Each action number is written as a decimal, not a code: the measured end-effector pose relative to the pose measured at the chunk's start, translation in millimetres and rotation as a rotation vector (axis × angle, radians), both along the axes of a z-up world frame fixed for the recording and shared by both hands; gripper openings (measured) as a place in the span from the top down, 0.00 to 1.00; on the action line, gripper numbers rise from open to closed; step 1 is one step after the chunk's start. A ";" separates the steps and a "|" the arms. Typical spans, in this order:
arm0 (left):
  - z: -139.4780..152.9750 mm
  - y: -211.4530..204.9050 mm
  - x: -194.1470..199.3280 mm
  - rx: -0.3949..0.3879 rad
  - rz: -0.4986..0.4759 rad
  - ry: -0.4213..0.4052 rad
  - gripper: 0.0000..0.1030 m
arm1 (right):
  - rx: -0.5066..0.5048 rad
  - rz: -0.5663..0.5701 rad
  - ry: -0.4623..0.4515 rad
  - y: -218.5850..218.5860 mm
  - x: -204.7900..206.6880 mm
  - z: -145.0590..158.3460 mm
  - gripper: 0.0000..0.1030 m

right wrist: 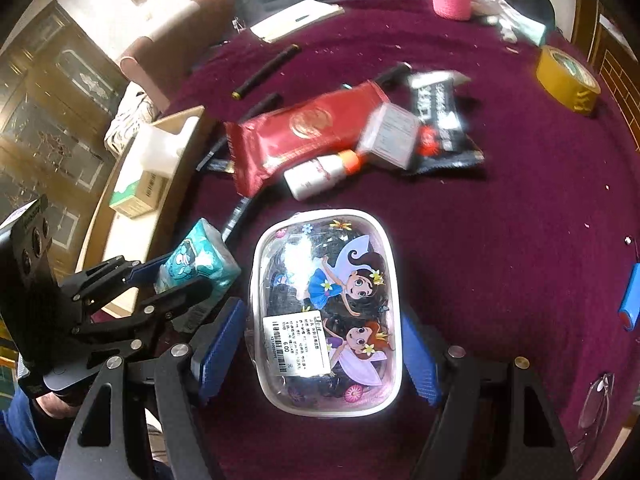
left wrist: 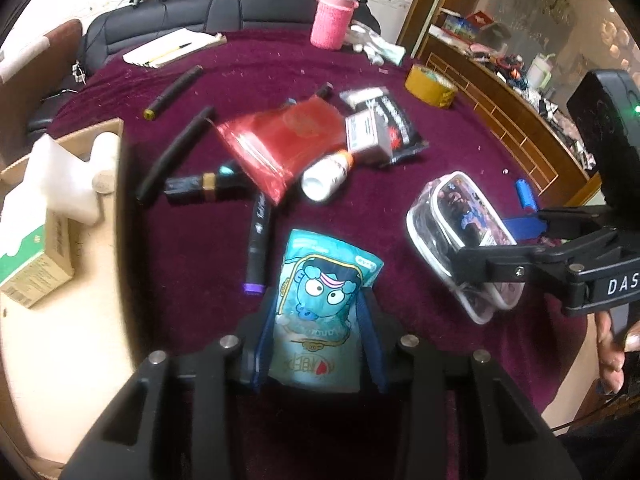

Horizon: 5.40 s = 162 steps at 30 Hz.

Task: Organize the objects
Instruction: 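Grasp the clear cartoon pouch with the right gripper while the left gripper holds the tissue pack, then carry tissue pack and pouch into the cardboard box while both grippers release them, then grasp the red snack bag with the left gripper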

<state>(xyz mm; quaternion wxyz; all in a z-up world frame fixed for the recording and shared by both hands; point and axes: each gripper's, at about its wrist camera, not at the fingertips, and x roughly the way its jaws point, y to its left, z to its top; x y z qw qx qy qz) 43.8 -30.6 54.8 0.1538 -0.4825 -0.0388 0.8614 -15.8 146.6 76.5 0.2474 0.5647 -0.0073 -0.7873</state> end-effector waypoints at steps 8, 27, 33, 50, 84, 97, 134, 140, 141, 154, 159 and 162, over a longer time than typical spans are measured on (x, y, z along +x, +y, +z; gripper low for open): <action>35.4 -48.3 10.9 0.043 0.084 0.073 0.64 | -0.027 0.072 0.030 -55.9 -0.6 23.6 0.23; 37.5 -219.0 52.9 0.007 0.418 0.071 0.63 | -0.128 0.274 0.013 -263.6 -29.8 70.3 0.23; 28.6 -243.9 49.1 0.002 0.455 0.058 0.63 | -0.139 0.257 -0.061 -336.9 -53.0 58.8 0.23; 7.2 -254.1 31.7 0.033 0.466 0.029 0.63 | -0.005 0.149 -0.122 -417.1 -110.6 -2.8 0.23; -4.5 -262.3 11.3 0.067 0.526 -0.016 0.52 | -0.150 0.117 -0.256 -384.9 -106.5 -7.3 0.36; 0.7 -260.8 8.4 0.066 0.516 -0.002 0.43 | -0.231 0.130 -0.287 -366.4 -87.8 -9.5 0.35; 46.7 -26.5 -76.6 -0.162 -0.140 0.138 0.16 | -0.400 -0.597 -0.243 70.2 -26.7 -24.3 0.25; 26.9 17.4 -117.6 -0.317 -0.223 0.128 0.16 | -0.385 -0.633 -0.249 119.0 -12.4 -30.7 0.24; 22.9 21.5 -123.5 -0.337 -0.239 0.115 0.16 | -0.383 -0.640 -0.246 126.0 -11.5 -30.8 0.24; -30.5 68.1 -168.4 -0.519 -0.327 0.041 0.23 | -0.338 -0.625 -0.240 165.2 -21.2 -30.0 0.23; -33.5 57.1 -161.9 -0.422 -0.228 0.032 0.43 | -0.264 -0.531 -0.198 144.3 -49.3 -16.9 0.22; -28.1 42.6 -151.3 -0.337 -0.142 -0.002 0.47 | -0.208 -0.455 -0.151 120.9 -76.8 -3.0 0.20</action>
